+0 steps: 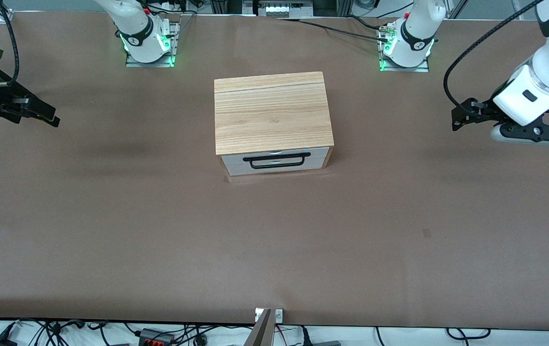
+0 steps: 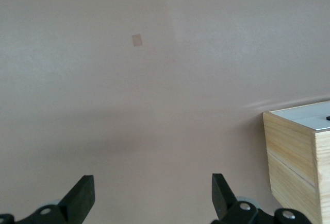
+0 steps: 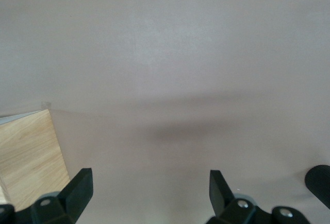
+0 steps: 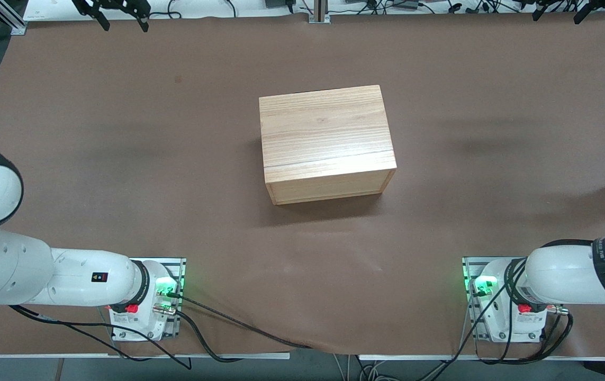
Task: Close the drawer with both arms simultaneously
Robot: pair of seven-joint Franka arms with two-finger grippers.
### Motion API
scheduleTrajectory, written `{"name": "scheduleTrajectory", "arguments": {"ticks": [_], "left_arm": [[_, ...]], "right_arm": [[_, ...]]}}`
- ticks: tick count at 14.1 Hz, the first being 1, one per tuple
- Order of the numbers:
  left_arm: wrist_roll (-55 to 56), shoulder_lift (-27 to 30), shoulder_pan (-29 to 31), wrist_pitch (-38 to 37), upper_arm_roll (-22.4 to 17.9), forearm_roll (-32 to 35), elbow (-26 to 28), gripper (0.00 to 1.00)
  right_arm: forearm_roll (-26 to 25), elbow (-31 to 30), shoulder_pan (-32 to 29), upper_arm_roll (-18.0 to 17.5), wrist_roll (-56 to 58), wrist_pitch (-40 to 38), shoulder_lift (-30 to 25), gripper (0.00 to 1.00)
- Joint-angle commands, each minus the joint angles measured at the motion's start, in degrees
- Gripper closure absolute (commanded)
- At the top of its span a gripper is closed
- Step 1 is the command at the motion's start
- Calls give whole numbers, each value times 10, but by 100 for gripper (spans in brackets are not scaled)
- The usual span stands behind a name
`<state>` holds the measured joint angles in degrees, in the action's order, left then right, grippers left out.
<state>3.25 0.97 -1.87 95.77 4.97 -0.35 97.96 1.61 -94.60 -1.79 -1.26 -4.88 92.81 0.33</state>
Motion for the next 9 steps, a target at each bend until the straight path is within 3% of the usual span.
{"name": "scheduleTrajectory", "arguments": {"ticks": [1, 9], "left_arm": [[1, 33, 6, 29, 2, 13, 46, 0], [7, 23, 6, 19, 0, 9, 36, 0]], "right_arm": [[-5, -1, -3, -3, -8, -2, -2, 0], [-5, -1, 0, -6, -14, -2, -3, 0]]}}
